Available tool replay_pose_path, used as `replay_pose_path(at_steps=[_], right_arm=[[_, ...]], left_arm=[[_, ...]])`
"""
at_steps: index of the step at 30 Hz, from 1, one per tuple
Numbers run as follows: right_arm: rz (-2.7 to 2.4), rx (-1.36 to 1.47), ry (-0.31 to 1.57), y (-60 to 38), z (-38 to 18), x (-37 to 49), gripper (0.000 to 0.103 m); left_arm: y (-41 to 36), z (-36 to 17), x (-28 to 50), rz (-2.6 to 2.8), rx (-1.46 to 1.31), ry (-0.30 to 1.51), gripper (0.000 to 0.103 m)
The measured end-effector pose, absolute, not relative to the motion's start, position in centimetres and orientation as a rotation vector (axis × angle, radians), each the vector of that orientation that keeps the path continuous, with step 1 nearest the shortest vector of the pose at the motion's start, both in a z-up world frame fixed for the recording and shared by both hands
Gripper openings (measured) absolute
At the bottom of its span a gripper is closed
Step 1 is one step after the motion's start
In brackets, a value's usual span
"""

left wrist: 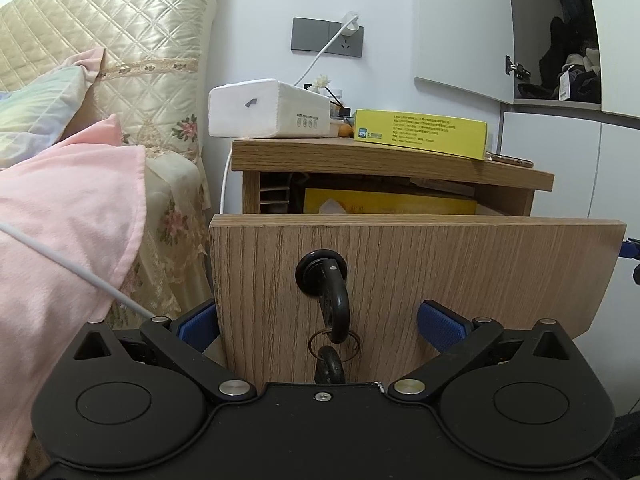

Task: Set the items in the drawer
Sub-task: 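Pull the drawer outward with the left tool, then move the right tool toward the yellow medicine box on the nightstand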

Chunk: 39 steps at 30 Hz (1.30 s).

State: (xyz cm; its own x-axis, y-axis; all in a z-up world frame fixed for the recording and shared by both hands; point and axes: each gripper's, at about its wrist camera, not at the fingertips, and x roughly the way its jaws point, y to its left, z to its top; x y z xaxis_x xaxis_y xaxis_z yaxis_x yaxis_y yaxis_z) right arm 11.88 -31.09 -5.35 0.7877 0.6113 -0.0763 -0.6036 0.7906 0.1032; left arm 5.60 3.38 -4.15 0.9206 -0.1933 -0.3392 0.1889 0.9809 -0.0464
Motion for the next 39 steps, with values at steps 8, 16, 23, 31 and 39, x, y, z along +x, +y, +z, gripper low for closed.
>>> replay_pose_path(at_steps=[8,16,23,31,39], right_arm=[[0.649,0.136,0.115,-31.2,-5.1,11.1,0.103],[0.519,0.226,0.07,-29.4,-3.4,11.1,0.103],[0.391,0.214,0.017,-27.6,-1.9,10.2,0.103],[0.413,0.189,0.023,-23.3,-0.8,10.9,0.103],[0.318,0.151,0.022,-19.4,-0.4,10.4,0.103]], left_arm=[[3.3,-4.0,4.4,-0.193,-0.01,0.358,0.103],[2.9,-3.3,2.9,-0.148,0.006,0.27,0.102],[2.7,-2.6,1.9,-0.067,-0.006,0.205,0.102],[3.0,-1.8,1.1,-0.038,-0.031,0.158,0.102],[2.6,-1.6,0.7,-0.057,-0.01,0.156,0.102]])
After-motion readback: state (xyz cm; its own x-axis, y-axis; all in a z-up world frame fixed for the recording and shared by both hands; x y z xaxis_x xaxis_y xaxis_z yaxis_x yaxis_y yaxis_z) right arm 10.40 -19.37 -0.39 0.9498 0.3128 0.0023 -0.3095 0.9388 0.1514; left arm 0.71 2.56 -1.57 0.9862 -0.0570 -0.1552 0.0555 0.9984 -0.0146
